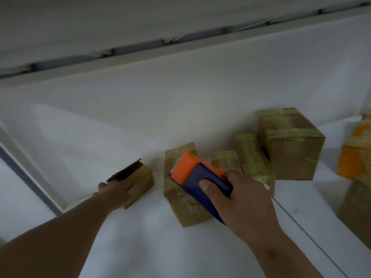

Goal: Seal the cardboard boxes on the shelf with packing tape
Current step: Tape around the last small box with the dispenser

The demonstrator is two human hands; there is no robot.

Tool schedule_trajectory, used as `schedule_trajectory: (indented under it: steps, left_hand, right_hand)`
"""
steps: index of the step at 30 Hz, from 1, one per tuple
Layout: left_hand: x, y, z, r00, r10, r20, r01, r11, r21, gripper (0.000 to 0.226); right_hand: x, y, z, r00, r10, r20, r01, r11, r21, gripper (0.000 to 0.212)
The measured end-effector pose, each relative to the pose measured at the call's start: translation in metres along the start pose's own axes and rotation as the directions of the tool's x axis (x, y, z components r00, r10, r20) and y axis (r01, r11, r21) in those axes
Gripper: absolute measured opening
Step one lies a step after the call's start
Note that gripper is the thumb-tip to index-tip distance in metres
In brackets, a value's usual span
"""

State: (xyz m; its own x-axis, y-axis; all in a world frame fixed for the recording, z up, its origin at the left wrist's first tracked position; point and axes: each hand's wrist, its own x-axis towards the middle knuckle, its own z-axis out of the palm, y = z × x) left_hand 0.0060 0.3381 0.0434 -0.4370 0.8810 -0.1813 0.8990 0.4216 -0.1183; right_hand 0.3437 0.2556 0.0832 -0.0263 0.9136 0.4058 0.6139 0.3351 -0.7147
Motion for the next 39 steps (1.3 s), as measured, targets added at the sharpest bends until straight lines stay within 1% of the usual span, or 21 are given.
schedule_trajectory:
  steps: [2,3,5,6,9,11,13,15,17,19,21,24,25,27,29,30,33,34,36,38,39]
  left_hand:
    - [-0.009,0.002,0.001,0.997,-0.045,-0.058,0.043,0.998,-0.039,0.047]
    - [-0.014,0.004,0.002,0.995,-0.061,-0.073,0.057,0.997,-0.059,0.049]
    - [-0.019,0.007,0.003,0.994,-0.038,-0.101,0.031,0.997,-0.069,0.061]
    - [-0.015,0.007,0.007,0.993,-0.033,-0.116,0.024,0.997,-0.077,0.063]
    - [-0.013,0.007,0.01,0.991,-0.045,-0.127,0.035,0.996,-0.078,0.056]
    - [-0.013,0.008,0.008,0.98,-0.037,-0.195,0.025,0.998,-0.06,0.046]
    - [-0.019,0.012,0.005,0.969,-0.008,-0.248,-0.011,0.997,-0.074,0.037]
    - [-0.027,0.013,0.002,0.959,0.011,-0.284,-0.048,0.991,-0.123,0.033]
    - [-0.042,0.012,-0.002,0.949,0.058,-0.309,-0.121,0.974,-0.189,0.027]
    - [-0.067,0.009,-0.008,0.945,0.139,-0.295,-0.225,0.933,-0.28,0.015]
    - [-0.104,0.004,-0.011,0.932,0.219,-0.288,-0.319,0.874,-0.368,0.01]
    - [-0.175,-0.011,-0.004,0.911,0.313,-0.269,-0.41,0.753,-0.514,0.018]
    - [-0.2,-0.017,0.0,0.913,0.325,-0.245,-0.407,0.728,-0.552,0.021]
    - [-0.241,-0.031,0.014,0.923,0.329,-0.2,-0.381,0.709,-0.594,0.023]
    - [-0.272,-0.041,0.033,0.932,0.314,-0.182,-0.359,0.713,-0.603,0.03]
    - [-0.282,-0.044,0.044,0.934,0.298,-0.195,-0.355,0.725,-0.59,0.032]
    - [-0.304,-0.039,0.066,0.928,0.237,-0.286,-0.363,0.742,-0.563,0.033]
    - [-0.308,-0.035,0.069,0.932,0.19,-0.31,-0.34,0.756,-0.559,0.039]
    - [-0.31,-0.031,0.072,0.934,0.097,-0.344,-0.288,0.774,-0.564,0.058]
    - [-0.307,-0.032,0.075,0.927,0.094,-0.364,-0.295,0.78,-0.551,0.071]
    - [-0.305,-0.032,0.076,0.931,0.117,-0.347,-0.3,0.787,-0.539,0.07]
  right_hand:
    - [-0.001,-0.001,0.003,1.0,-0.01,0.026,0.01,1.0,-0.007,0.042]
    - [-0.002,-0.001,0.005,0.999,-0.018,0.036,0.018,1.0,-0.011,0.042]
    - [-0.004,-0.002,0.008,0.998,-0.034,0.053,0.035,0.999,-0.018,0.043]
    - [-0.005,-0.002,0.009,0.997,-0.045,0.059,0.046,0.999,-0.025,0.045]
    - [-0.004,-0.001,0.011,0.996,-0.071,0.061,0.073,0.996,-0.046,0.045]
    - [-0.003,0.0,0.01,0.995,-0.067,0.067,0.07,0.997,-0.038,0.042]
    - [-0.003,-0.001,0.009,0.995,-0.068,0.076,0.071,0.996,-0.044,0.04]
    - [-0.003,-0.001,0.009,0.994,-0.075,0.075,0.078,0.996,-0.043,0.041]
    - [-0.004,-0.002,0.008,0.994,-0.085,0.065,0.087,0.996,-0.03,0.041]
    - [-0.006,-0.004,0.006,0.994,-0.095,0.059,0.097,0.995,-0.034,0.043]
    - [-0.011,-0.007,0.002,0.994,-0.097,0.054,0.099,0.994,-0.035,0.044]
    - [-0.023,-0.012,-0.009,0.994,-0.097,0.057,0.098,0.995,-0.003,0.043]
    - [-0.027,-0.014,-0.012,0.993,-0.101,0.064,0.101,0.995,0.002,0.045]
    - [-0.038,-0.016,-0.015,0.989,-0.113,0.098,0.112,0.994,0.012,0.051]
    - [-0.05,-0.019,-0.017,0.983,-0.123,0.139,0.12,0.992,0.03,0.053]
    - [-0.056,-0.02,-0.019,0.979,-0.122,0.161,0.117,0.992,0.038,0.053]
    - [-0.077,-0.026,-0.022,0.966,-0.094,0.242,0.084,0.995,0.049,0.055]
    - [-0.084,-0.027,-0.022,0.962,-0.083,0.261,0.075,0.996,0.043,0.056]
    - [-0.097,-0.025,-0.024,0.958,-0.078,0.277,0.072,0.997,0.031,0.058]
    - [-0.109,-0.022,-0.026,0.959,-0.078,0.272,0.08,0.997,0.006,0.054]
    - [-0.113,-0.022,-0.028,0.959,-0.072,0.275,0.076,0.997,-0.007,0.051]
